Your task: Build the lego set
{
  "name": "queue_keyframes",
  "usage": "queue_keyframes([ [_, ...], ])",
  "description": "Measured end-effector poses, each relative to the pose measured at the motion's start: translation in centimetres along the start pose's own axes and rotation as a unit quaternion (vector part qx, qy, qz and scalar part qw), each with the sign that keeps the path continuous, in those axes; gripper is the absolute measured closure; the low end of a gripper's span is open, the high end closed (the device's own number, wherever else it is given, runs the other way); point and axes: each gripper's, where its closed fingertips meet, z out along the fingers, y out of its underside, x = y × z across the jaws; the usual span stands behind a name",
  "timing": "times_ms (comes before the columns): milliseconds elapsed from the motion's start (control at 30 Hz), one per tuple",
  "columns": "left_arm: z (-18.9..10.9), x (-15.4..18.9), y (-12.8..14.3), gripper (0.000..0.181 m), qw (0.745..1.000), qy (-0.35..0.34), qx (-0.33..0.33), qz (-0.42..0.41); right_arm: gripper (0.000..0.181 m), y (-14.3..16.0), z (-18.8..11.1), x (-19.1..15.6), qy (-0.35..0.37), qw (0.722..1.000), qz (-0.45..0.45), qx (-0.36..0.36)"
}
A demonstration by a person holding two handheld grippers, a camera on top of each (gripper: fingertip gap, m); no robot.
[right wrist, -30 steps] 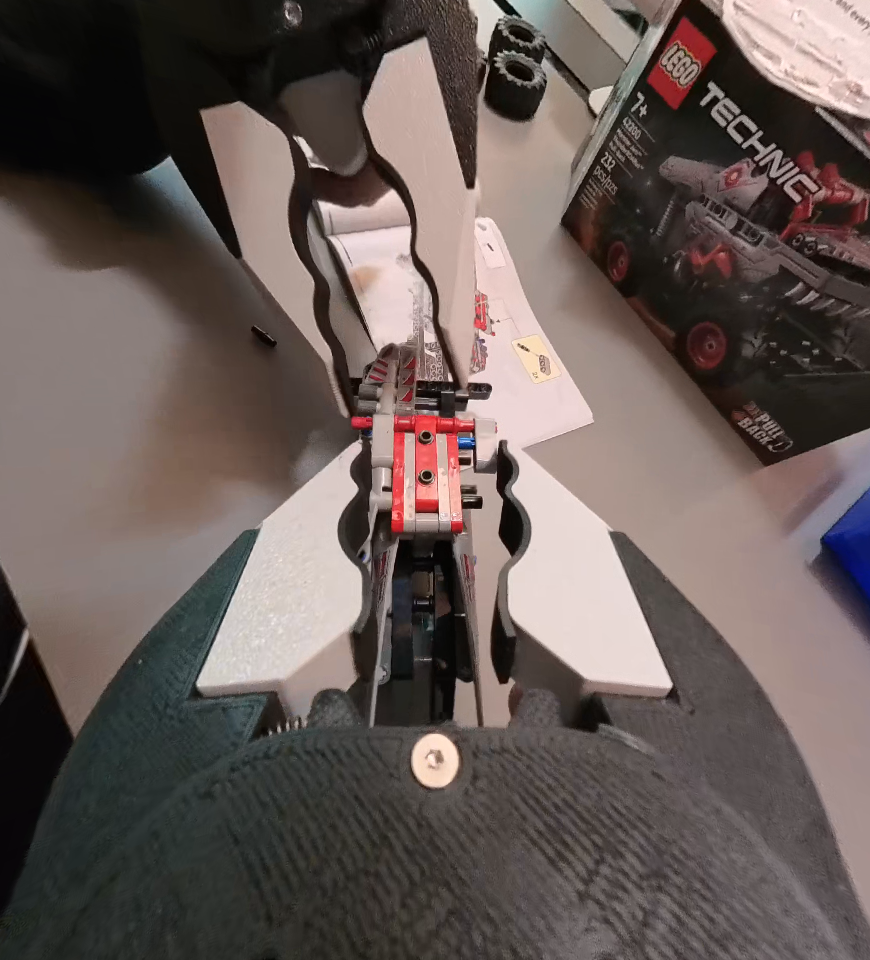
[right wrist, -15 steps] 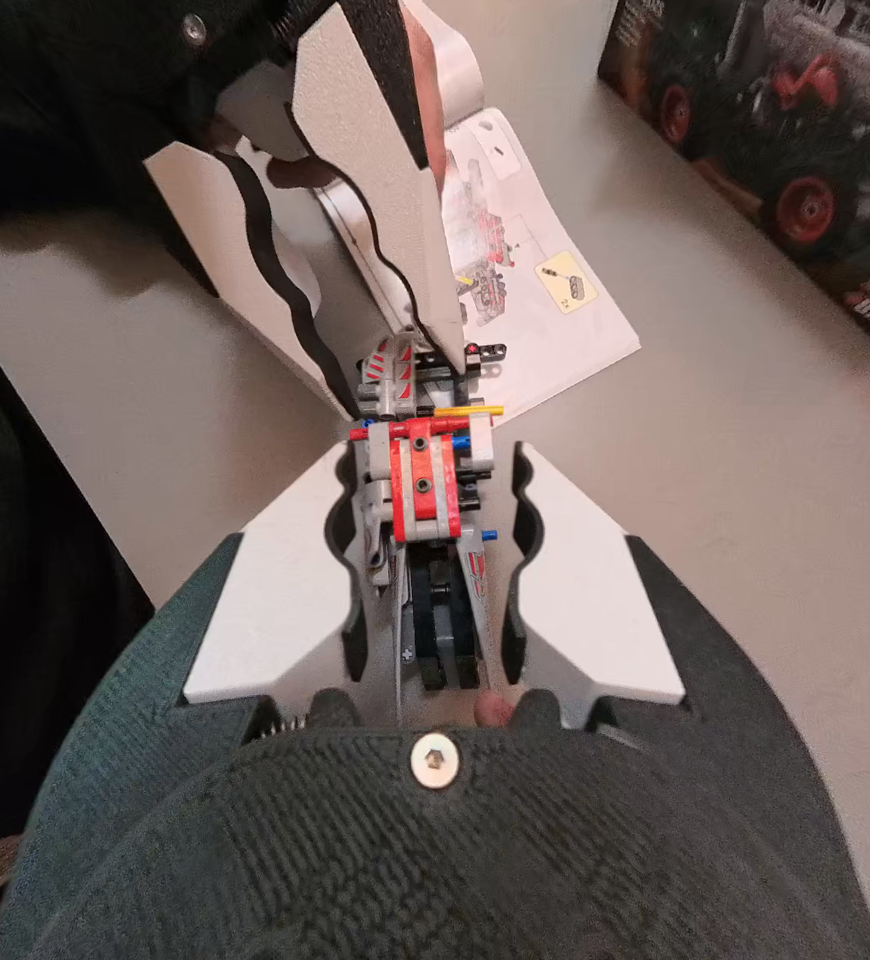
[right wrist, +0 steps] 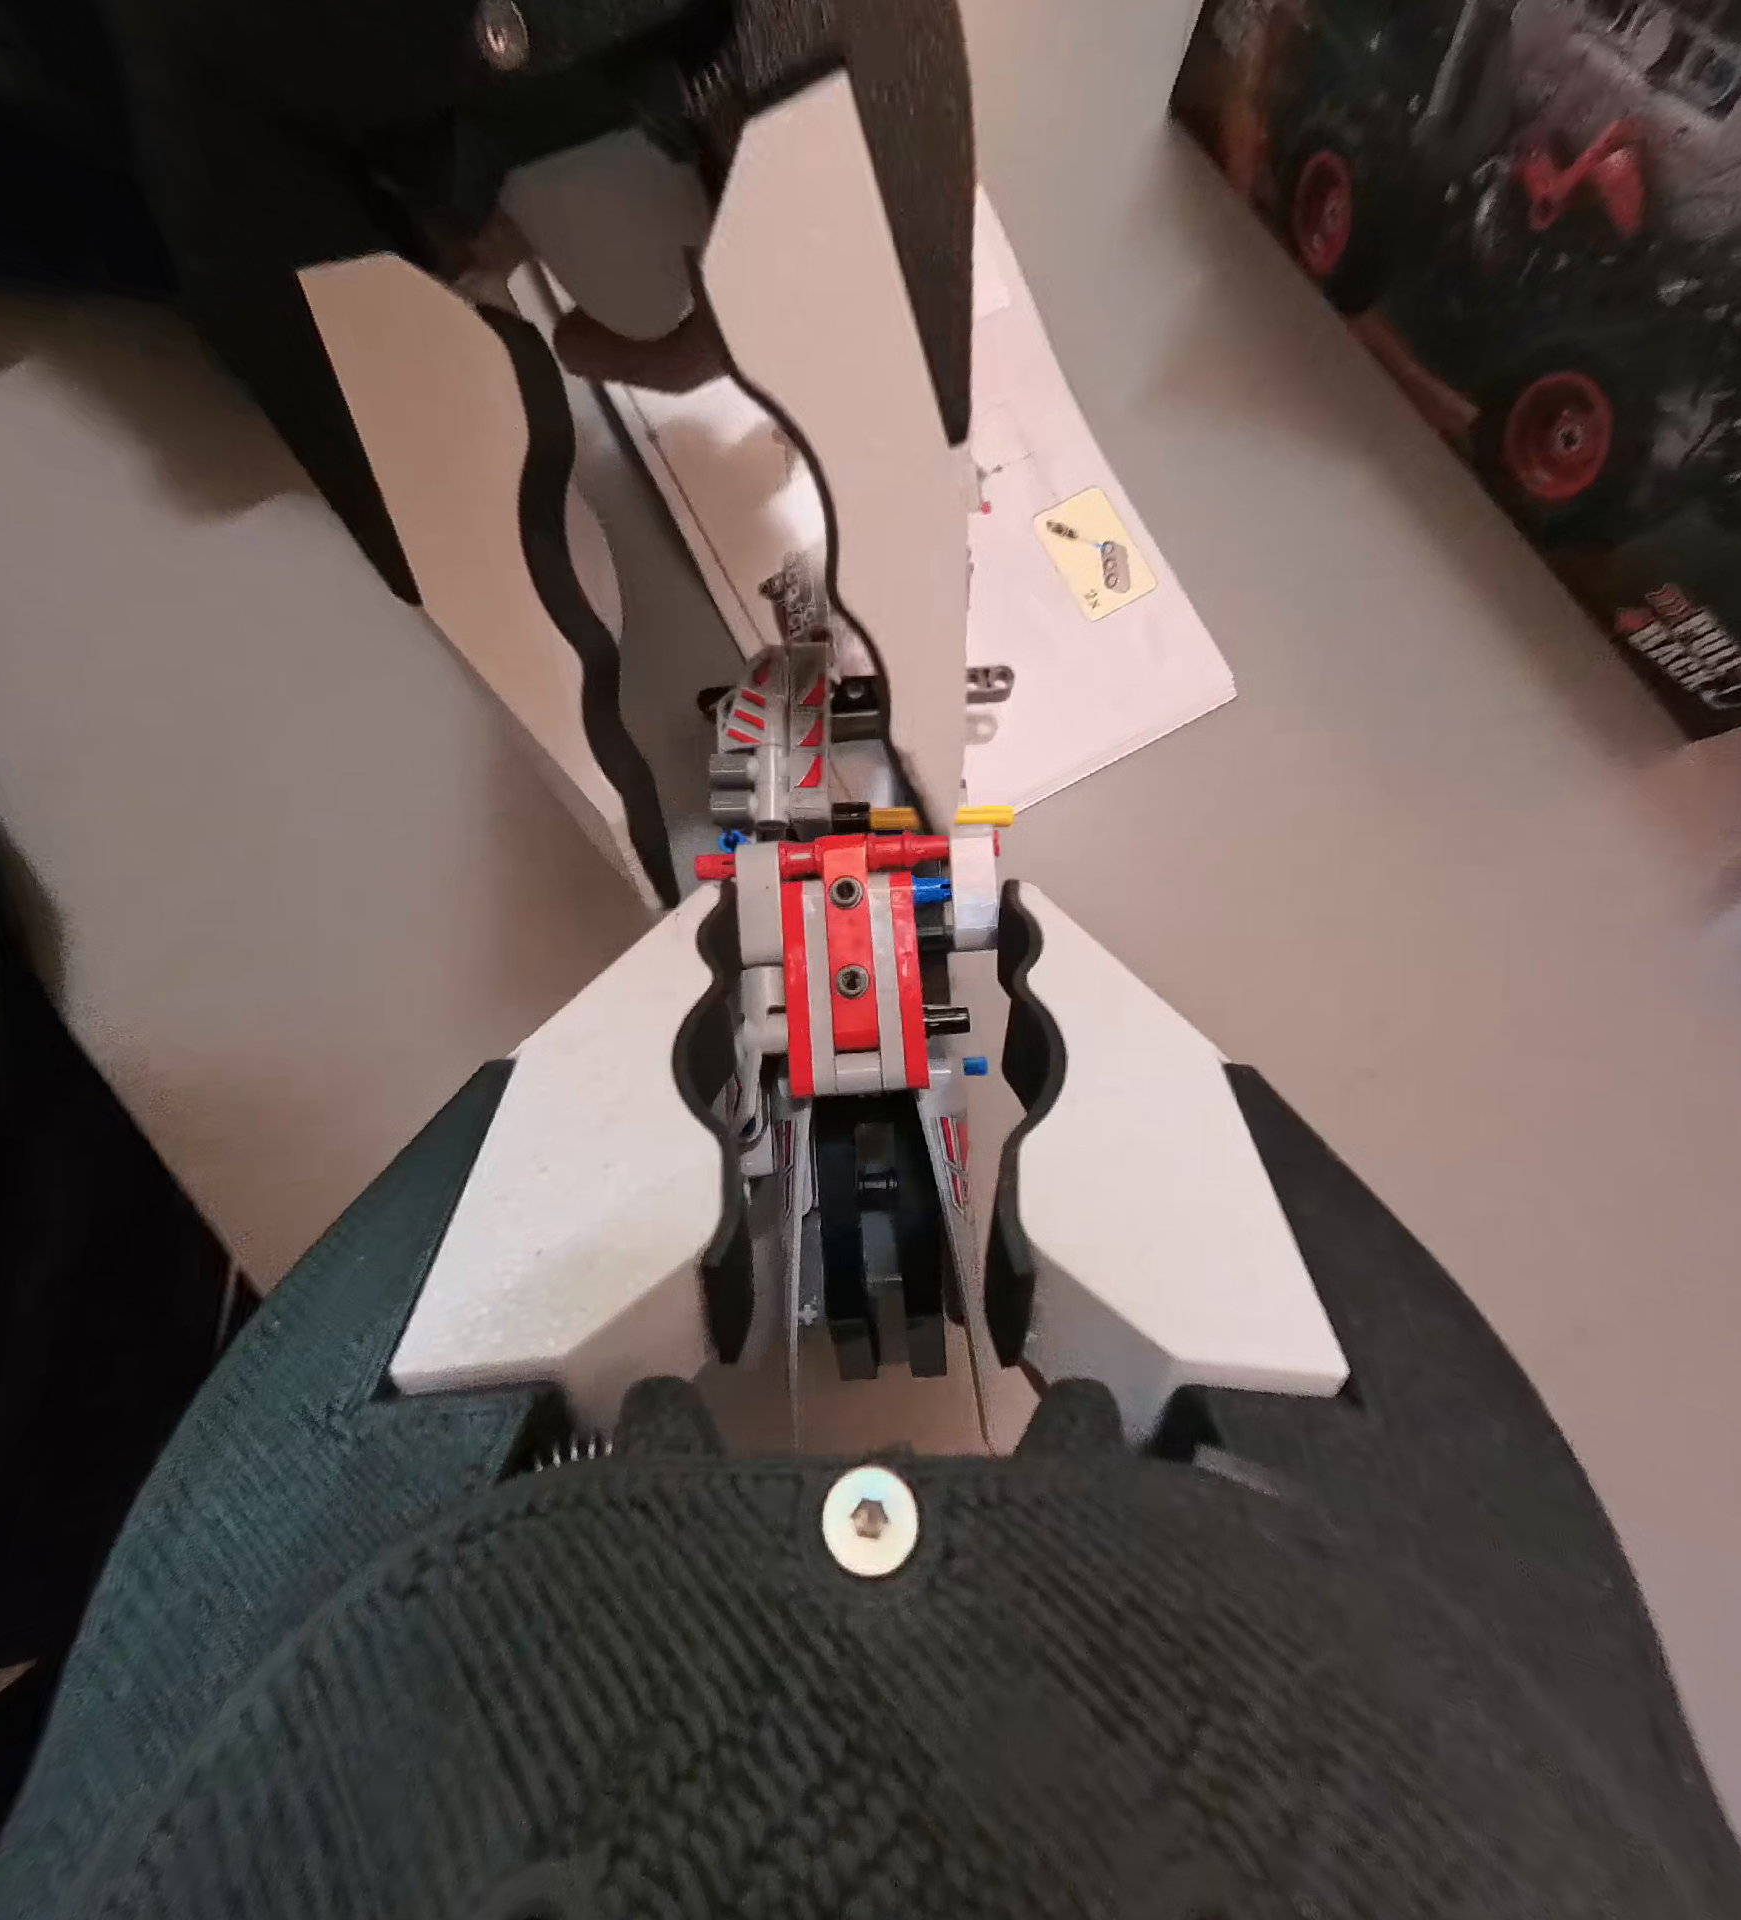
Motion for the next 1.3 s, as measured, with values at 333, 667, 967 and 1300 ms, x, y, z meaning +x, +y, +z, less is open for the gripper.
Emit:
queue_keyframes([
  [333, 1.1, -0.7, 0.3, 0.138, 0.999, -0.008, 0.017, -0.036, 0.132, -0.1, 0.1, 0.2, -0.002, 1.0, -0.023, 0.006],
  [667, 1.7, -0.2, 0.6, 0.155, 0.999, 0.008, 0.029, -0.042, 0.139, 0.3, -1.0, 0.9, -0.086, 0.995, 0.058, 0.004],
  [967, 2.0, 0.1, 1.0, 0.156, 0.999, 0.014, 0.026, -0.032, 0.152, 0.4, -1.9, 2.9, -0.196, 0.955, 0.201, 0.1],
  [1300, 2.1, 0.1, 0.9, 0.157, 0.999, 0.019, 0.035, -0.038, 0.175, -0.4, -1.2, 2.5, -0.275, 0.915, 0.273, 0.111],
])
